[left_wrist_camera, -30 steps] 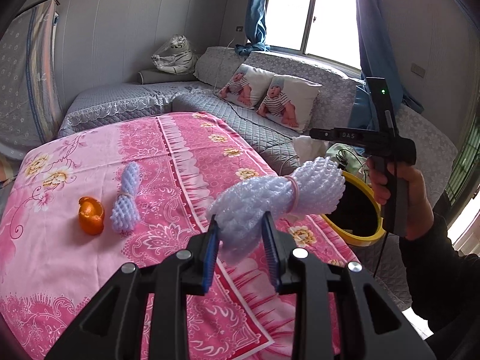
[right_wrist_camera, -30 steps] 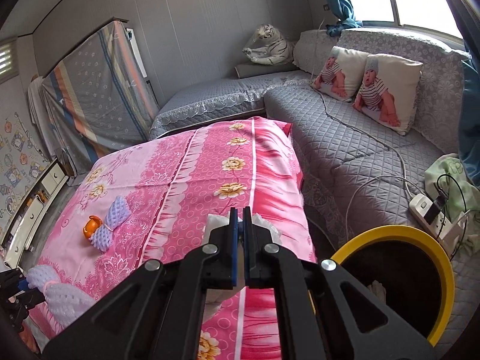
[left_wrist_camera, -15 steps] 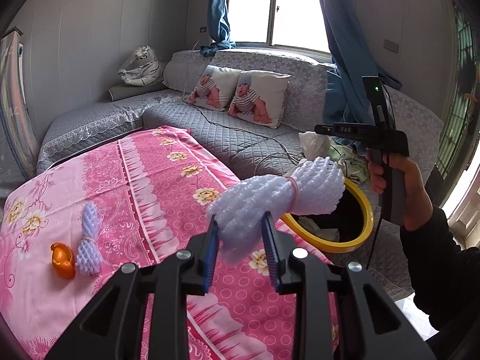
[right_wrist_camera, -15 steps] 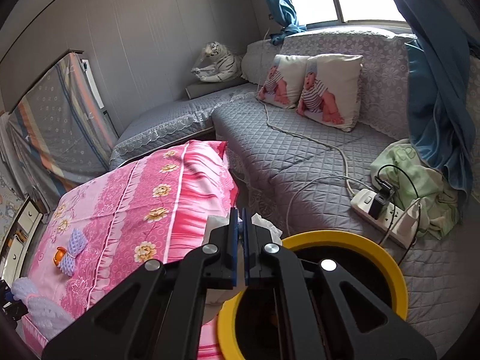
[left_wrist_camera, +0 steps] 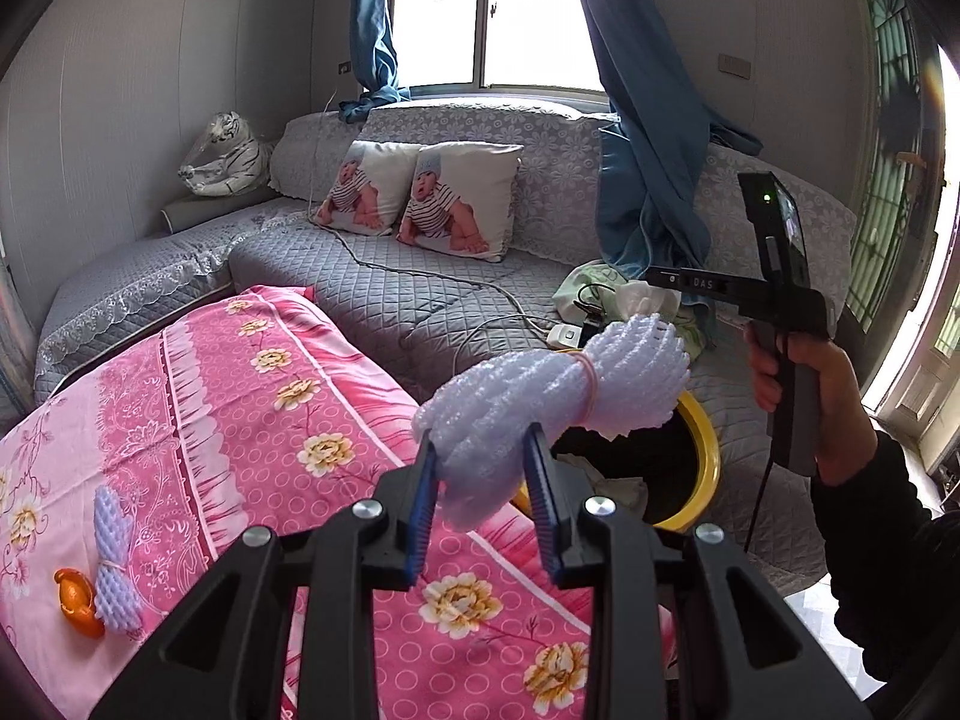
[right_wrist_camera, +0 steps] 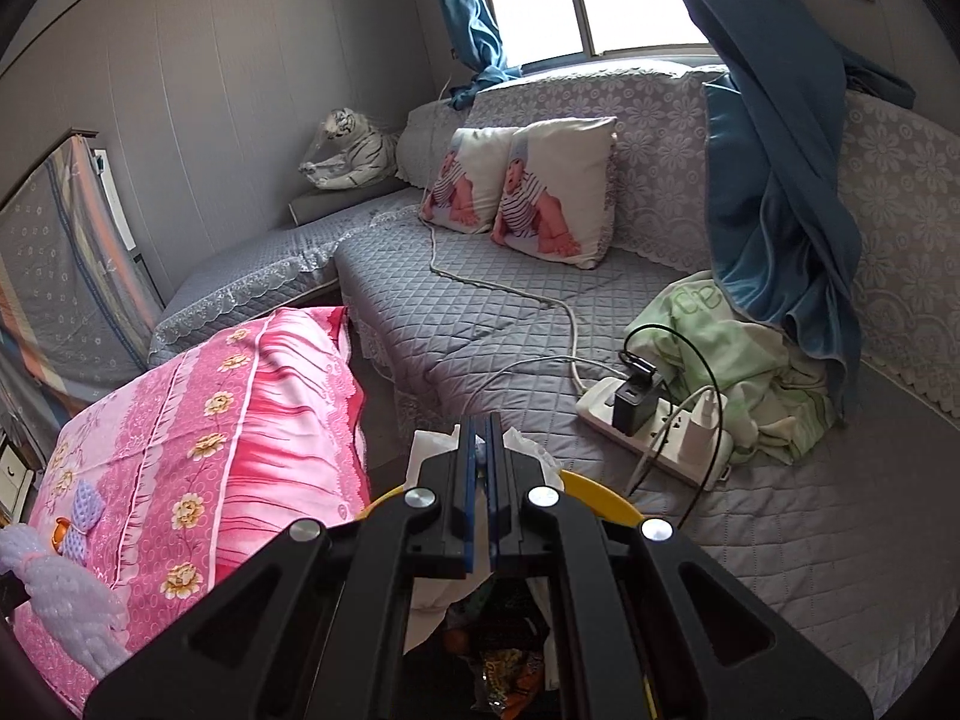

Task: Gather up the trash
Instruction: 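Carry the foam net and white bag toward the yellow bin with both tools, then open both tools over the yellow bin to drop the foam net and white bag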

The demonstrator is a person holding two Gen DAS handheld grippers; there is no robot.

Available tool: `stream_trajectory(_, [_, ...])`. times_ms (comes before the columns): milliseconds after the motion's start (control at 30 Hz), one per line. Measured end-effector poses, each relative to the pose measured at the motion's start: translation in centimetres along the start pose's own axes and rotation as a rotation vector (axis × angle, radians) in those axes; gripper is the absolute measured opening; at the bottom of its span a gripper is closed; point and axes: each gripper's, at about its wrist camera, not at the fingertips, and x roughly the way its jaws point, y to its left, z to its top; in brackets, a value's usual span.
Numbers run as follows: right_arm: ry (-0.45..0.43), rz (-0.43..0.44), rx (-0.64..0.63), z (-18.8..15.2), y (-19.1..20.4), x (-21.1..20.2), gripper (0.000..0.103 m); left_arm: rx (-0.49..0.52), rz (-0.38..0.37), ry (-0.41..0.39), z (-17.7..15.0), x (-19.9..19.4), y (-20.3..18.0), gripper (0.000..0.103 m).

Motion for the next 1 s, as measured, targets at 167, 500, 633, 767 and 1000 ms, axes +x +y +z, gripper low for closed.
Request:
stream_trajectory(167, [-0.008, -0.048, 0.021, -0.3, -2.1, -0.2, 0.002, 0.003, -0.004, 0.007, 0.9, 1.8, -0.9, 0.027])
stream_trajectory(500, [-0.005, -0.081, 0.029, -1.6, -3.4, 0.4, 0.002, -0.019, 0.029, 0.021, 1.9, 5.8, -1.8, 0.027])
stream_trajectory(633, [0.004, -0.081, 0.027, -2.2, -3.2, 0.7, 0.002, -0.034, 0.021, 0.038, 2.4, 8.0, -2.3, 0.027])
stream_trajectory(767, [0.017, -0.085, 0.024, -2.7, -3.2, 1.0, 0.002, -0.033, 0.004, 0.059, 2.5, 10.7, -3.1, 0.027])
stream_trajectory(1000, [0.043, -0.094, 0.025, -3.8, -3.6, 1.5, 0.002, -0.081, -0.03, 0.097, 2.5, 14.8, -3.8, 0.027])
